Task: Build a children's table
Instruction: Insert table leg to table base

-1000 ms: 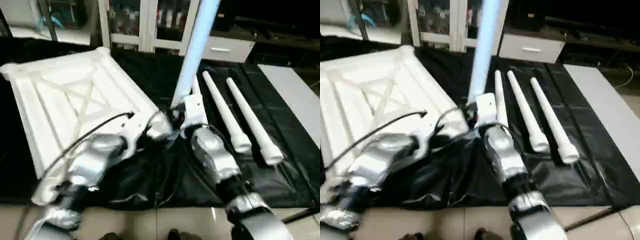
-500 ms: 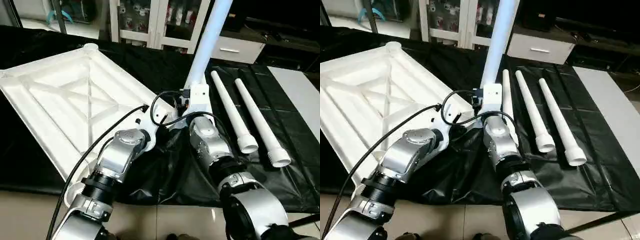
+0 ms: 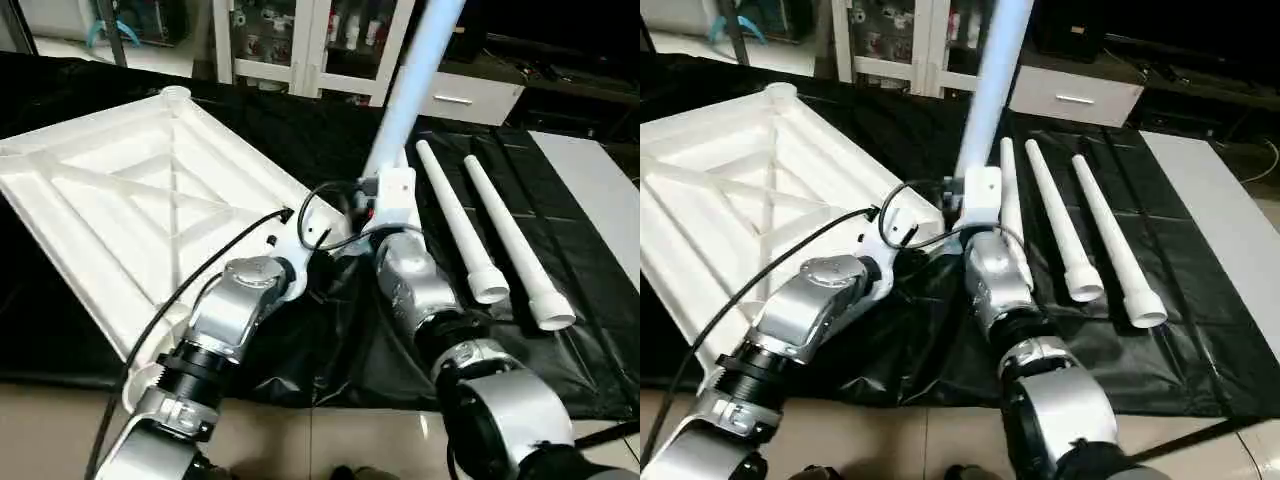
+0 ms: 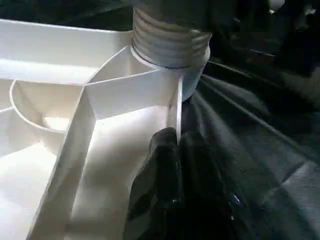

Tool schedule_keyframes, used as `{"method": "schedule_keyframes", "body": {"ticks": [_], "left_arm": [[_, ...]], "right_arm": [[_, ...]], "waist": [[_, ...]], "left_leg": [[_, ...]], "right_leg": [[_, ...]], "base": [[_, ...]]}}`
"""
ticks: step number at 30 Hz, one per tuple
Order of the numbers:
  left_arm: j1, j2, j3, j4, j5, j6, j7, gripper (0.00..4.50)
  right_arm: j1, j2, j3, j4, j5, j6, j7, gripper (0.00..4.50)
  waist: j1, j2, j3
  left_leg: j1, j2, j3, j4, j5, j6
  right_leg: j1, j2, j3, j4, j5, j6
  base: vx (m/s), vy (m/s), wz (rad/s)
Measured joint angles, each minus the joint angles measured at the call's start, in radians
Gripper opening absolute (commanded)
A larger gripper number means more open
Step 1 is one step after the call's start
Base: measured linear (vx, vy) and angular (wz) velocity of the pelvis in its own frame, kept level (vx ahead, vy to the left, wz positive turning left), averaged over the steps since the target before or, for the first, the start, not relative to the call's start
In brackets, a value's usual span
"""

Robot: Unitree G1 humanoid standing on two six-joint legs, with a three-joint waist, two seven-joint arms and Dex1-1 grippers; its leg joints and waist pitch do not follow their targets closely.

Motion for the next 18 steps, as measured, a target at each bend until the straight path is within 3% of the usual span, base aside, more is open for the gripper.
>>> {"method": "schedule_keyframes", "body": {"ticks": [9,14,16,18], "left_arm": [[0.025,0.102,-0.018,-0.058,-0.001,-0.043,-0.097,0.0],[0.055,0.199,-0.043,-0.137,-0.017,-0.078,-0.204,0.0],[0.066,0.248,-0.043,-0.154,-0.033,-0.096,-0.265,0.0],[0.071,0.27,-0.044,-0.157,-0.04,-0.112,-0.302,0.0]], "right_arm": [[0.048,-0.016,0.007,-0.052,0.014,0.036,0.196,3.63],[0.147,-0.053,0.051,-0.229,0.032,0.095,0.334,4.0],[0.197,-0.086,0.077,-0.326,0.037,0.137,0.394,4.28],[0.213,-0.109,0.089,-0.371,0.037,0.163,0.425,4.28]], "waist": [[0.003,0.0,0.001],[0.009,0.001,0.001],[0.013,0.001,0.001],[0.016,0.001,0.001]], "left_leg": [[-0.003,0.008,0.002,0.0,0.0,-0.001],[-0.017,0.018,0.004,0.002,0.006,-0.008],[-0.017,0.022,0.007,0.004,0.006,-0.003],[-0.016,0.023,0.01,0.004,0.005,-0.003]], "right_leg": [[-0.006,0.003,-0.005,0.002,0.038,0.003],[-0.019,0.012,-0.005,0.003,0.043,0.001],[-0.018,0.016,-0.005,0.002,0.041,-0.002],[-0.018,0.016,-0.005,0.002,0.04,-0.003]], "base": [[0.0,0.0,0.0],[0.01,-0.004,0.0],[0.0,0.0,0.0],[0.0,0.0,0.0]]}}
